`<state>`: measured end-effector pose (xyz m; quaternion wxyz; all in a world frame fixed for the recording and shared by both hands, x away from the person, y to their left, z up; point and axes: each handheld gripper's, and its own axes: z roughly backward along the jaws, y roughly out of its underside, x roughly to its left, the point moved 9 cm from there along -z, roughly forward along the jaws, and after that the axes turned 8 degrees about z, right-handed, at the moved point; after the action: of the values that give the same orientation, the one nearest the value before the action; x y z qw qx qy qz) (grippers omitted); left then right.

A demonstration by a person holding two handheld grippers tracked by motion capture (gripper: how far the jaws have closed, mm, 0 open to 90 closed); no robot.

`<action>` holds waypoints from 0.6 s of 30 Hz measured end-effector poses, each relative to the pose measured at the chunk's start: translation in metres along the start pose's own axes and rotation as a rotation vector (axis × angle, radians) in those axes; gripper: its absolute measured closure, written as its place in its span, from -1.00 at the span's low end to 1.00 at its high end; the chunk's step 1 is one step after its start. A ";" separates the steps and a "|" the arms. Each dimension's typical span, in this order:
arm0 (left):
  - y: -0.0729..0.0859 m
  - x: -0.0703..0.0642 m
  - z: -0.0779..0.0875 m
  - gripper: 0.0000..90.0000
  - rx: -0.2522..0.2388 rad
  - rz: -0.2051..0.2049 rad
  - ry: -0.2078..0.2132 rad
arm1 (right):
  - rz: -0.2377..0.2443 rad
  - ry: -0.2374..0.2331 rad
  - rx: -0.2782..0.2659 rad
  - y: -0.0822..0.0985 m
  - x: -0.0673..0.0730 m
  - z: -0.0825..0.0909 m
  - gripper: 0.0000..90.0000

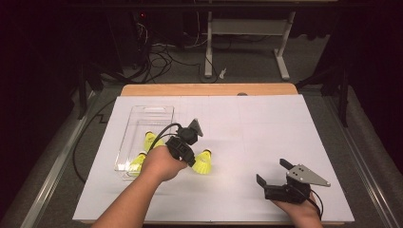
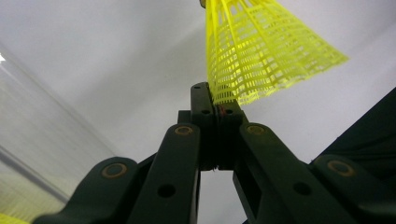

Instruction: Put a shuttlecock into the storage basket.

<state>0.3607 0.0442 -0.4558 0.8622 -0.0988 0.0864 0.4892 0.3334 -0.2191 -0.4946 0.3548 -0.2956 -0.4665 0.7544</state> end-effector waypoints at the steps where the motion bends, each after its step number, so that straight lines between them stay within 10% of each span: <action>1: 0.001 0.001 0.001 0.99 0.000 0.002 -0.001 | 0.003 0.001 -0.001 0.000 0.000 0.000 -1.00; 18: 0.003 0.006 0.013 0.99 0.032 0.000 -0.017 | 0.006 -0.035 -0.004 0.000 0.007 -0.001 -1.00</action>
<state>0.3615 0.0538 -0.4445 0.8644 -0.0808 0.0871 0.4885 0.3299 -0.2133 -0.4959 0.3436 -0.2846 -0.4732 0.7596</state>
